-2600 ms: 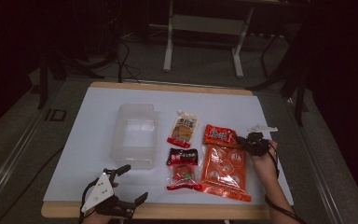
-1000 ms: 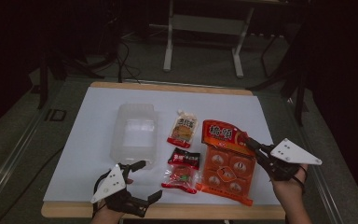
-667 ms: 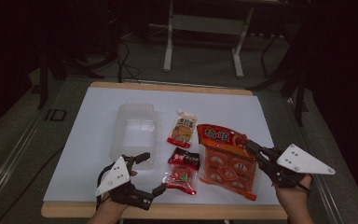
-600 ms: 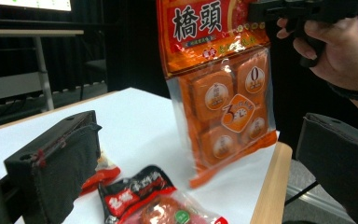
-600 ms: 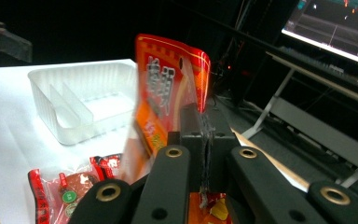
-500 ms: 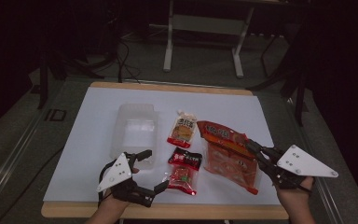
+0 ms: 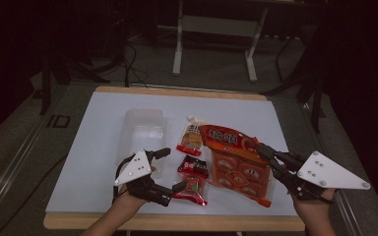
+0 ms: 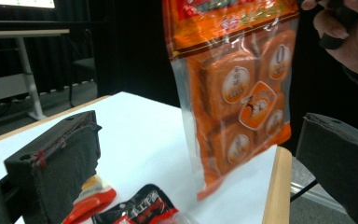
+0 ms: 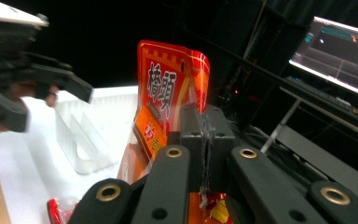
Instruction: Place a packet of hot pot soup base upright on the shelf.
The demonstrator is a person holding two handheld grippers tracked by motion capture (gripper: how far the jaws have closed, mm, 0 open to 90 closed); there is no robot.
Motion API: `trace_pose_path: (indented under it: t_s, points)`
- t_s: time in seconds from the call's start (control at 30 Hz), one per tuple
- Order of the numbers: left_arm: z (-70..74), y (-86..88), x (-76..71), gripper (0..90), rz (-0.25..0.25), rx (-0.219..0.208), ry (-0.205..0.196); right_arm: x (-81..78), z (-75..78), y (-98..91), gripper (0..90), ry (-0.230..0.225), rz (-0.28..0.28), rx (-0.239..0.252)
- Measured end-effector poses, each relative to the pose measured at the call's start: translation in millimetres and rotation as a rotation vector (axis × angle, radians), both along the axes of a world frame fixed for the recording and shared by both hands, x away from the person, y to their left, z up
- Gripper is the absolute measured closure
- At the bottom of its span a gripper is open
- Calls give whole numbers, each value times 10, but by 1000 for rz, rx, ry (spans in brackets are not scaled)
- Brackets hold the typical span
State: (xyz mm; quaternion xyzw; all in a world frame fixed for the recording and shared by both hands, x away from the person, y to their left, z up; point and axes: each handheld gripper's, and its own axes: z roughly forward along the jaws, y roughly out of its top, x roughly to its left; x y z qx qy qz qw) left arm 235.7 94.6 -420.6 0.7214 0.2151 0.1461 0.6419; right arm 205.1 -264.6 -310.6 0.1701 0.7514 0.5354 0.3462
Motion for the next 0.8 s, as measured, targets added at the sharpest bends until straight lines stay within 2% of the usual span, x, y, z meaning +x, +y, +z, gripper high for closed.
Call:
trace_pose_path:
  t_s: [0.1,0.23,0.3,0.37,0.4,0.43,0.6,0.73,0.77,0.8]
  points:
    - [25,-31,47,0,-20,-22,1,-47,58,67,888,-9,28,2]
    - [62,-60,90,0,-29,-29,-11,-88,95,135,889,-20,51,-1]
    - [90,-80,144,0,-62,-47,-13,-110,120,192,888,-25,70,-6]
    - [103,-103,166,8,-101,-48,-18,-116,131,222,888,-29,81,-6]
    - [108,-119,172,57,-108,-44,-20,-118,138,235,888,-26,89,-5]
    - [111,-137,184,96,-125,-39,-11,-125,140,251,888,-29,92,-1]
    - [94,-224,237,127,-210,-44,36,-155,167,332,888,-38,127,1]
    - [86,-270,267,184,-265,-63,53,-166,181,382,887,-43,149,8]
    - [84,-271,283,218,-297,-71,63,-165,185,389,887,-39,156,9]
    - [84,-271,283,266,-297,-71,63,-164,184,398,888,-38,161,11]
